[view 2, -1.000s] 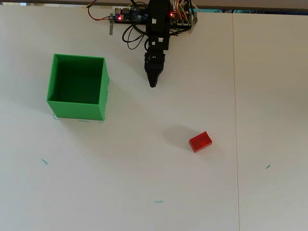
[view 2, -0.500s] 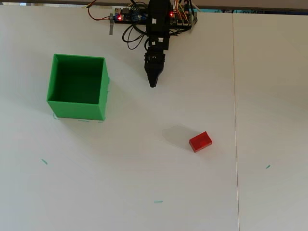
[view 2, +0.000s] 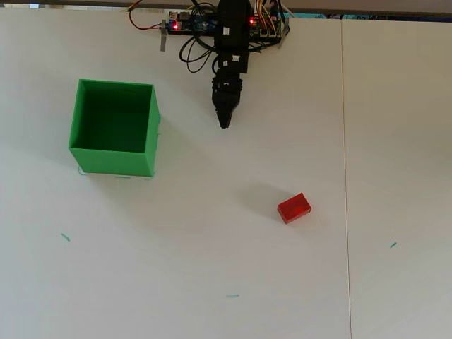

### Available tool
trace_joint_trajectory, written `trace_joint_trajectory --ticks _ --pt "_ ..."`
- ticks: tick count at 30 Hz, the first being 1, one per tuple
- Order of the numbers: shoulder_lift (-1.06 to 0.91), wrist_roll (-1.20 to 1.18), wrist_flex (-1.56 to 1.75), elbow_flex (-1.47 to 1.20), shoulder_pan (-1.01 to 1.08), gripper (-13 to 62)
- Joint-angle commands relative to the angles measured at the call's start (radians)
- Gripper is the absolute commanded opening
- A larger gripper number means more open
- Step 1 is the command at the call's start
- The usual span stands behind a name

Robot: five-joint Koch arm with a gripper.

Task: Grasp a red block and put it in the green bin.

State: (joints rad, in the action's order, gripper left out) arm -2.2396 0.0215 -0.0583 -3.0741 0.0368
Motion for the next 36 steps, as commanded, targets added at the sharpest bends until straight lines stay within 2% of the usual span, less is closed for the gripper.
trace_joint_trajectory --ticks 1,18,21,24,29,33,36 --pt "-0.092 -0.011 -0.124 -0.071 -0.009 34.6" --pt "-0.092 -0.011 -0.123 -0.069 -0.014 34.5" --pt "-0.091 -0.009 -0.081 0.015 -0.014 32.3" --pt "-0.091 -0.009 -0.158 0.235 -0.011 30.5" --pt "-0.067 -0.012 -0.522 0.767 -0.009 30.7" --pt "0.114 -0.011 -0.660 1.193 -0.035 33.0" --pt "0.230 -0.012 -0.667 1.419 -0.080 33.0"
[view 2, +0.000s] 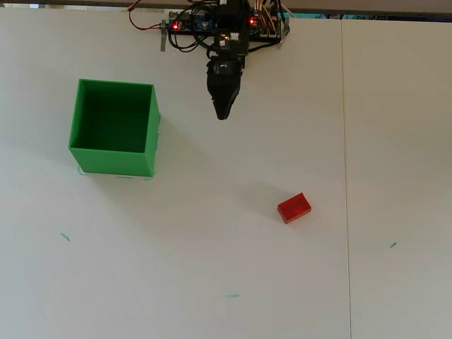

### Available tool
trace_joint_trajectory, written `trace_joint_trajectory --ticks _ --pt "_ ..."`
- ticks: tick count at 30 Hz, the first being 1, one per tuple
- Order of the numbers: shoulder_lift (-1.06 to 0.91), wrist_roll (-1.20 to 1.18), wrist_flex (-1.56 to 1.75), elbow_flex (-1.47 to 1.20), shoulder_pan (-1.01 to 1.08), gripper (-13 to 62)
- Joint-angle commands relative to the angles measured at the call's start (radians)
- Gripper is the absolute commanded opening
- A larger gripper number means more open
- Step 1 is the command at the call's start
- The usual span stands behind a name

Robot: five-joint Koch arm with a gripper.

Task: Grasp a red block and put it in the green bin.

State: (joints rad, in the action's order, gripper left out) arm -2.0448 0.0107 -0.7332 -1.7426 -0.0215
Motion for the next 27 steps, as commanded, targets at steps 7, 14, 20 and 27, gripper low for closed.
trace_joint_trajectory --ticks 7,14,20,27 --pt "0.304 -0.002 0.005 0.528 -0.091 33.7" --pt "0.477 0.003 -0.009 0.644 -0.106 33.5" --pt "0.618 0.419 -0.107 0.735 -0.190 33.5" --pt "0.715 0.506 -0.167 0.769 -0.287 35.3"
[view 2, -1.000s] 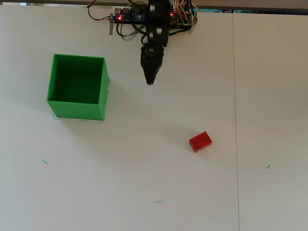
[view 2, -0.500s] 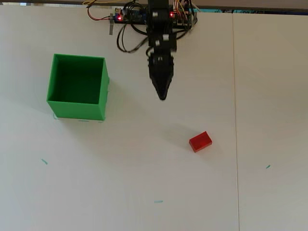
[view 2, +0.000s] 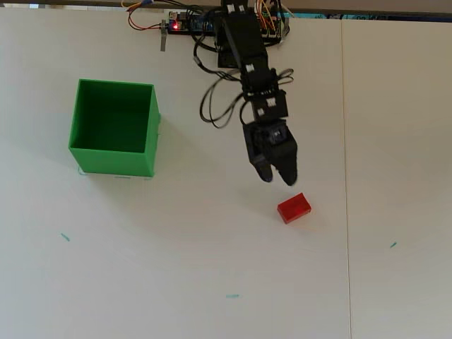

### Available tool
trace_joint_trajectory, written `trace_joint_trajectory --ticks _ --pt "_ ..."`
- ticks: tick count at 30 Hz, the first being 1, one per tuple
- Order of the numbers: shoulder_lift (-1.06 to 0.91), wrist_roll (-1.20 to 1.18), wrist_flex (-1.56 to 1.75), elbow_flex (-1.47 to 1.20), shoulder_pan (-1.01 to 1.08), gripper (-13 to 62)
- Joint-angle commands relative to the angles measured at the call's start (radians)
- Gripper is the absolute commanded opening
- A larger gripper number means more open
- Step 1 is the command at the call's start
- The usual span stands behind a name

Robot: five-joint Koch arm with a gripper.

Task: Grasp a red block and put it in the green bin.

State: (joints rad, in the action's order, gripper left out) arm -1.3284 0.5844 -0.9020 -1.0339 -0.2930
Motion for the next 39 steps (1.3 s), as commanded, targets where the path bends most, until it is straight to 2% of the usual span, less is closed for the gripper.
trace_joint_trajectory --ticks 1,4,12,18,25,32,39 --pt "0.003 -0.107 0.002 0.060 -0.025 36.0" --pt "0.058 -0.176 -0.048 0.132 -0.069 35.7" --pt "0.190 -0.153 -0.500 0.250 -0.057 35.6" --pt "0.195 -0.118 -0.534 0.261 -0.038 35.6" --pt "0.242 -0.071 -0.643 0.417 -0.060 35.5" --pt "0.428 -0.051 -0.693 0.583 0.026 35.6" --pt "0.514 -0.057 -0.726 0.673 -0.003 35.5"
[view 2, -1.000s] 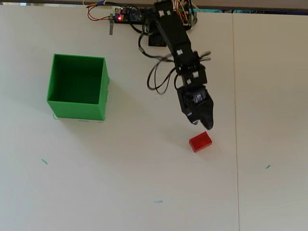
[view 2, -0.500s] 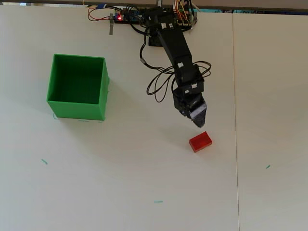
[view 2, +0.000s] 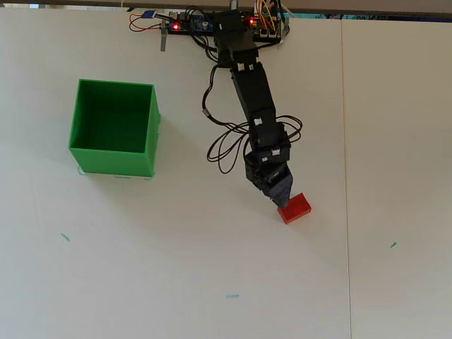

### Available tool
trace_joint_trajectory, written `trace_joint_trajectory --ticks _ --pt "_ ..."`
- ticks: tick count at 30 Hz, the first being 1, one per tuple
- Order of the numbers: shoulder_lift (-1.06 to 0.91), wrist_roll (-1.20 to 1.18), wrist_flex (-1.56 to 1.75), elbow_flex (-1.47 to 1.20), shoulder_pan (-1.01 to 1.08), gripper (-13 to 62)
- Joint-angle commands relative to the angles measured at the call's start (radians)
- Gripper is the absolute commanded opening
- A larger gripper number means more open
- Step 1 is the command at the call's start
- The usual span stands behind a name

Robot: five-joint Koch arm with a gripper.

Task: Grasp a red block and put it in the green bin.

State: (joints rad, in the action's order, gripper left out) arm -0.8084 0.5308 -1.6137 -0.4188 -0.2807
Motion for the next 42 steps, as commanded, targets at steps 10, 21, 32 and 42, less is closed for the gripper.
trace_joint_trajectory --ticks 10,21,32,42 --pt "0.091 -0.011 -0.041 0.107 -0.032 35.6" --pt "0.153 -0.011 -0.114 0.129 -0.066 35.7" --pt "0.155 -0.032 -0.127 0.147 -0.126 36.4" --pt "0.184 -0.032 -0.127 0.176 -0.078 36.5"
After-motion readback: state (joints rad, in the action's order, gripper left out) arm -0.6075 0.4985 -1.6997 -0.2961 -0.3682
